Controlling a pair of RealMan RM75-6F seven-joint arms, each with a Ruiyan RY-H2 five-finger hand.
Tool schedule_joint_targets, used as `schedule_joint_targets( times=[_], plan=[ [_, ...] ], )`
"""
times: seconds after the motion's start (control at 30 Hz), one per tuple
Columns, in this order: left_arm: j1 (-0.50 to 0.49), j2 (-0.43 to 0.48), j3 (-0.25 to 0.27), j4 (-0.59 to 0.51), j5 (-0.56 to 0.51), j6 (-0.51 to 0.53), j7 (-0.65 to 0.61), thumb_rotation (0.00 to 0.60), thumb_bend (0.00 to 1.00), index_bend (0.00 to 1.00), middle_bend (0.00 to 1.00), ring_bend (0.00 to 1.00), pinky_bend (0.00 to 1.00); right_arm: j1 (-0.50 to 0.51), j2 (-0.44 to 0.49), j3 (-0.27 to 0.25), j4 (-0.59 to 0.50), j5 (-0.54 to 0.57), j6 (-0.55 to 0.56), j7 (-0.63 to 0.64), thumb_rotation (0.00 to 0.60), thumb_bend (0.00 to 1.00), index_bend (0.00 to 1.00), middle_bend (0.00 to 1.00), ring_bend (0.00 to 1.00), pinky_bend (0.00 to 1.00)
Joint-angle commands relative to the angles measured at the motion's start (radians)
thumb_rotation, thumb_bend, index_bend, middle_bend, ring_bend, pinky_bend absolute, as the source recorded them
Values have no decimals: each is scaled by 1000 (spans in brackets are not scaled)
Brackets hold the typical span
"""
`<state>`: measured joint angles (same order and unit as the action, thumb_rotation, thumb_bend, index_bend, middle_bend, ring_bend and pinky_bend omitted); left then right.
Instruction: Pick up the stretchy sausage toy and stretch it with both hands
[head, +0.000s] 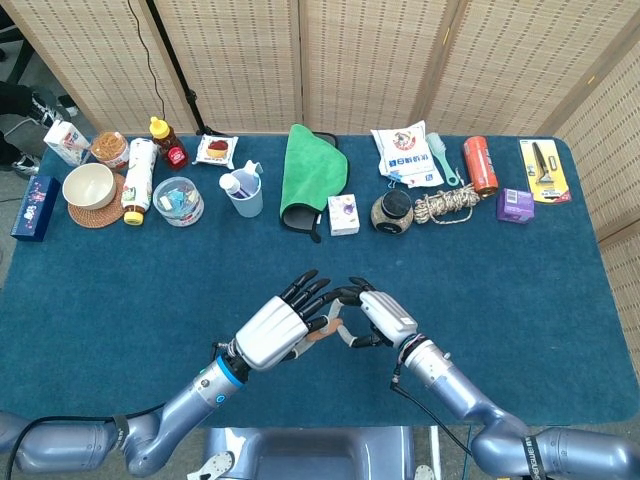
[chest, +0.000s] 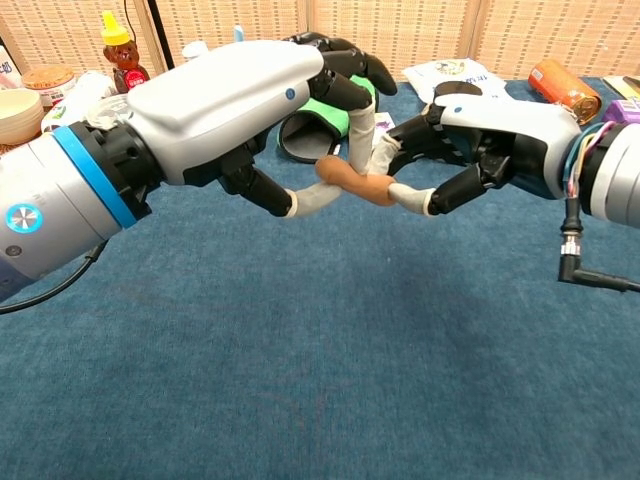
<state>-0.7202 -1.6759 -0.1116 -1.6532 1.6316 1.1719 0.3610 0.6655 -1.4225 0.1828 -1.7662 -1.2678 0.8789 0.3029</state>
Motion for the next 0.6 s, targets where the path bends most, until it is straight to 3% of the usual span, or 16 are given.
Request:
schedule_joint_targets(
  times=[0.03, 0.6],
  plan=[
    [0, -1, 0, 3, 0, 1, -5, 600, 438, 625, 214, 101, 48, -1, 0, -1, 1, 0, -1, 2, 600, 532, 671, 281, 236, 0],
    [-1, 0, 3, 4, 2, 3, -13, 600, 456, 663, 225, 111, 49, -1, -2, -7, 14, -11, -5, 16, 600, 536, 679, 289, 251, 0]
  ],
)
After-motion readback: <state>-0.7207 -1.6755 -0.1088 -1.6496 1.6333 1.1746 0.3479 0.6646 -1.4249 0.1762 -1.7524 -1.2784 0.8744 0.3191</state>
